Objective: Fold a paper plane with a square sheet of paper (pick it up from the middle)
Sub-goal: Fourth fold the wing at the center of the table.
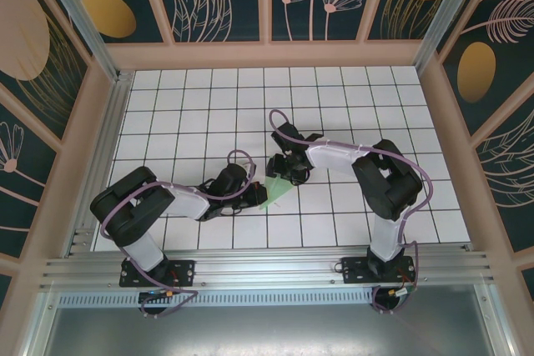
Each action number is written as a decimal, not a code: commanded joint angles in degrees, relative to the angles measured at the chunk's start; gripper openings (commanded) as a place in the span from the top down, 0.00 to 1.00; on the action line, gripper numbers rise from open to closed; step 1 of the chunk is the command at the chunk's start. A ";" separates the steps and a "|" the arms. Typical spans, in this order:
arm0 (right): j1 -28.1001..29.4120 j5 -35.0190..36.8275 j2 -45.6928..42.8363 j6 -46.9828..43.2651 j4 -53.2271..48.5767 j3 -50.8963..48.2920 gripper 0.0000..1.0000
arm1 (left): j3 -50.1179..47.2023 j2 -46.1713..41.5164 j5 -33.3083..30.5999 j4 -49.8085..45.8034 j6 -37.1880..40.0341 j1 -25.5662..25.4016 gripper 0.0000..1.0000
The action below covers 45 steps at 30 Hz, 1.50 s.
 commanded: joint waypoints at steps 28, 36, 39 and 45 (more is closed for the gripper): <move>-2.08 -10.43 -11.04 -8.20 10.44 -9.40 0.54 | -0.76 1.53 -3.82 -4.63 -1.68 -0.36 1.00; -2.13 -12.00 -7.09 -9.65 10.89 -8.76 0.57 | -0.50 1.45 -3.70 -4.63 -1.59 -0.39 1.00; -2.15 -12.16 -5.79 -9.92 10.45 -8.50 0.60 | -0.41 1.32 -3.65 -4.76 -1.65 -0.35 1.00; -2.05 -9.07 -3.48 -9.42 7.44 -7.54 0.62 | -0.25 0.48 -3.44 -5.09 -1.66 -0.39 1.00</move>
